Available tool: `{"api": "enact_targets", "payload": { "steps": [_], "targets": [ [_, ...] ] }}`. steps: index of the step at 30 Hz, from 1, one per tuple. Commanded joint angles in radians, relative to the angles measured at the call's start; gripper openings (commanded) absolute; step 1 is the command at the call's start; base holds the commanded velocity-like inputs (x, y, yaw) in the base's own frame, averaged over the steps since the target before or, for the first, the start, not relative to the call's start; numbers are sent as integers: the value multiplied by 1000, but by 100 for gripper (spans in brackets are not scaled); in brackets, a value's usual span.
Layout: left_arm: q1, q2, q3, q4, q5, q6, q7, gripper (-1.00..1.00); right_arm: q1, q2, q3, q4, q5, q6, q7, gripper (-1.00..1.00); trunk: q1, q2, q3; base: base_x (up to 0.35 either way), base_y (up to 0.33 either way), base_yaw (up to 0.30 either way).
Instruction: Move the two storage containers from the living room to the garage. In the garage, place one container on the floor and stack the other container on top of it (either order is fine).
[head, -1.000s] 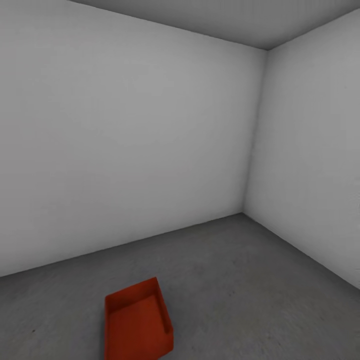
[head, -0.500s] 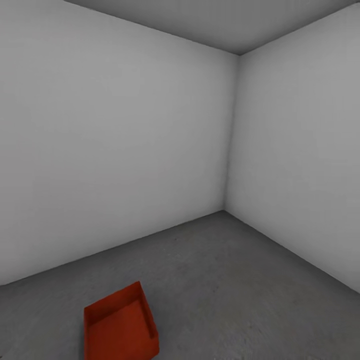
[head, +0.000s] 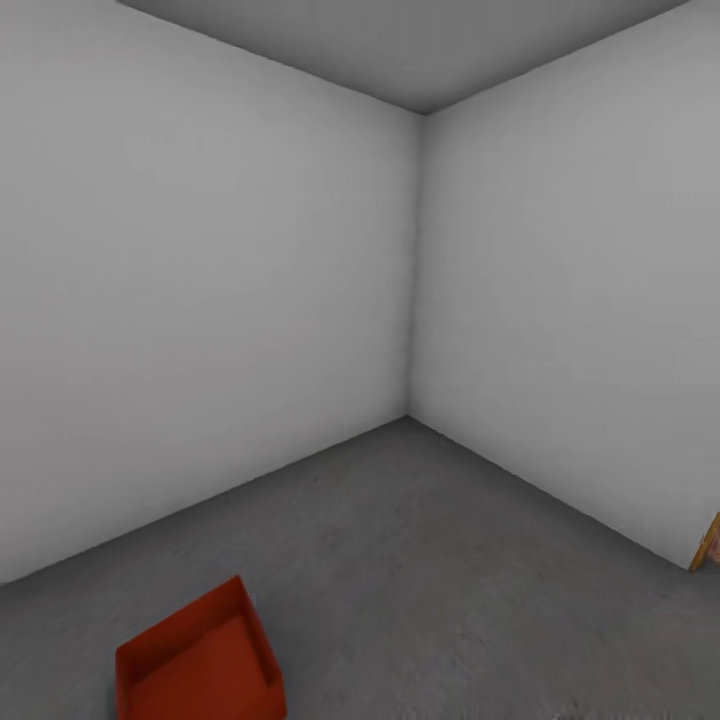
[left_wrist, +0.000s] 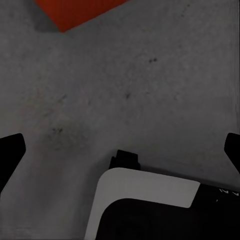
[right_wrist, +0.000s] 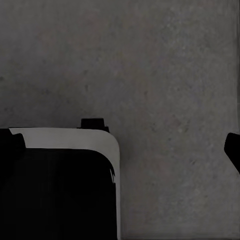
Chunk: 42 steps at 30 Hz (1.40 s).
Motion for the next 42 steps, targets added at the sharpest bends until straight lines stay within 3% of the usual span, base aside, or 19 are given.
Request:
{"api": "enact_targets", "payload": {
  "steps": [1, 42],
  "targets": [
    [0, 0, -3, -1, 5, -3, 1, 100, -2, 0, 7, 3, -4, -5, -3, 100, 0, -1, -1, 0, 0, -291],
    [0, 1, -3, -8, 2, -3, 1, 100, -2, 9, 11, 3, 4, -2, -1, 100, 0, -1, -1, 0, 0, -294]
  ]
}}
